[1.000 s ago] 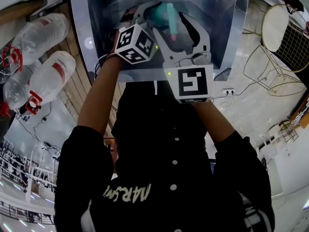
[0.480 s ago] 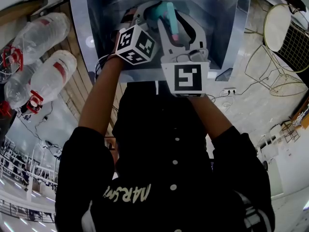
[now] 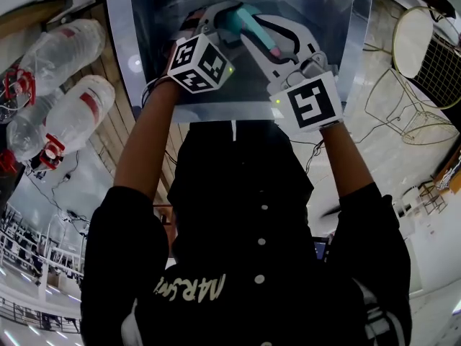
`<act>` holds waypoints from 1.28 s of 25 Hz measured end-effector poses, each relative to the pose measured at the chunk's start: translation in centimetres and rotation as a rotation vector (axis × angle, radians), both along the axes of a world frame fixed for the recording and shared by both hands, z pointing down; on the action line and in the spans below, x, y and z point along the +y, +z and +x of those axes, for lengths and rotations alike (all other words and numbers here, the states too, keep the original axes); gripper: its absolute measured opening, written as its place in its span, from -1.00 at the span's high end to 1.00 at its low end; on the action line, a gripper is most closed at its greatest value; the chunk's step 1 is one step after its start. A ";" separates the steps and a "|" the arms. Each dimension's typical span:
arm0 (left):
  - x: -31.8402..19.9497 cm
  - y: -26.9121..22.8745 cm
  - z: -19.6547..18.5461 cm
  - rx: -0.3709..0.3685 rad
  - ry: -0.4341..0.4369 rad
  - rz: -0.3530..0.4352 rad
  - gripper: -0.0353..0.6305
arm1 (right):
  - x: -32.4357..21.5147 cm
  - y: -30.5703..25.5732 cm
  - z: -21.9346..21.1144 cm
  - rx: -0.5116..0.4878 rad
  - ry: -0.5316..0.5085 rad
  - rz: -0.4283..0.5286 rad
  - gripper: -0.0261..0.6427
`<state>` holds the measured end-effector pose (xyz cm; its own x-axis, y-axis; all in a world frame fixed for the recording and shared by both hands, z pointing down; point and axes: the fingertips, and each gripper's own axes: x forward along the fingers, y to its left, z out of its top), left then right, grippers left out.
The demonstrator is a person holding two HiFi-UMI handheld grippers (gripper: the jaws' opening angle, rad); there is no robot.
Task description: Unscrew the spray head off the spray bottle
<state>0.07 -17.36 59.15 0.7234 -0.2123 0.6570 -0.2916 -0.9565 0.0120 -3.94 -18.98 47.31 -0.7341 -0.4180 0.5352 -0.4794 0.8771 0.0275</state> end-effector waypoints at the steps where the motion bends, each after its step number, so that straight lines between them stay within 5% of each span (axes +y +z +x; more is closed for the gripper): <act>1: 0.1 0.0 0.0 0.002 0.011 0.000 -0.24 | 0.2 0.0 -0.1 0.000 -0.069 0.000 0.56; 11: 1.1 0.0 0.5 0.022 0.110 0.003 -0.24 | 2.4 0.2 0.5 0.010 -0.655 0.014 0.54; 32: 1.2 0.0 0.5 -0.009 0.112 -0.001 -0.24 | 3.3 -0.1 0.6 -0.068 -1.067 -0.008 0.54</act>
